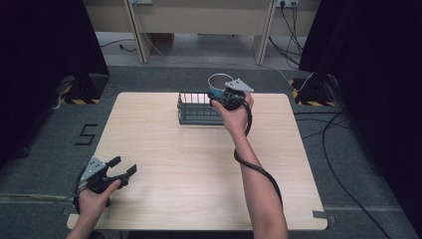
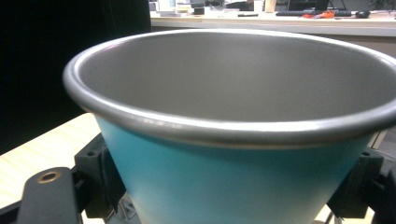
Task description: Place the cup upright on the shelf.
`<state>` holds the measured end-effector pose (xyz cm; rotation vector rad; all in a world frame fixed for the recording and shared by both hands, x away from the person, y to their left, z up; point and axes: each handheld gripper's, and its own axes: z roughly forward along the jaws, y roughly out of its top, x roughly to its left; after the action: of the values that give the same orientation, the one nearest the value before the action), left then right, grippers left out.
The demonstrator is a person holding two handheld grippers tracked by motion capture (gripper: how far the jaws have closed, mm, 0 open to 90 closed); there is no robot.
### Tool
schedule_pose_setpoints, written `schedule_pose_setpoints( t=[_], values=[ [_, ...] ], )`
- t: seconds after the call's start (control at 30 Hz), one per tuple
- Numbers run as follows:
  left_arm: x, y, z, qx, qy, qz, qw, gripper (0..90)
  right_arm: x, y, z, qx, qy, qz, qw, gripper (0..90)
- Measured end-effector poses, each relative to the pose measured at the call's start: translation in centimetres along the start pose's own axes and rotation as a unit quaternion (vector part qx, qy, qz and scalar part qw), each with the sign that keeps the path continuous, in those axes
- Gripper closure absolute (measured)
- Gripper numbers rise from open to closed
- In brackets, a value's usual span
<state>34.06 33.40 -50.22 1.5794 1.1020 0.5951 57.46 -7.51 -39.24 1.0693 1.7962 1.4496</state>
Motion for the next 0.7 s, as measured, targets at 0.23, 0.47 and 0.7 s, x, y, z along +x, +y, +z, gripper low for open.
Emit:
schedule_pose_setpoints(
  t=[0.23, 0.47, 0.7],
  values=[
    [0.0, 0.0, 0.0, 0.000, -0.001, -0.001, 1.0000, 19.5, -0.1, -0.2, 1.5, 0.006, -0.003, 0.010, 0.9999, 17.7],
    [0.0, 0.0, 0.0, 0.000, -0.001, -0.001, 1.0000, 19.5, -0.2, 0.5, 2.4, 0.002, -0.005, 0.010, 0.9999, 17.7],
    [0.1, 0.0, 0.0, 0.000, -0.002, -0.002, 1.0000, 19.5, -0.3, 1.1, 3.2, 0.004, -0.009, 0.009, 0.9999, 17.7]
  ],
)
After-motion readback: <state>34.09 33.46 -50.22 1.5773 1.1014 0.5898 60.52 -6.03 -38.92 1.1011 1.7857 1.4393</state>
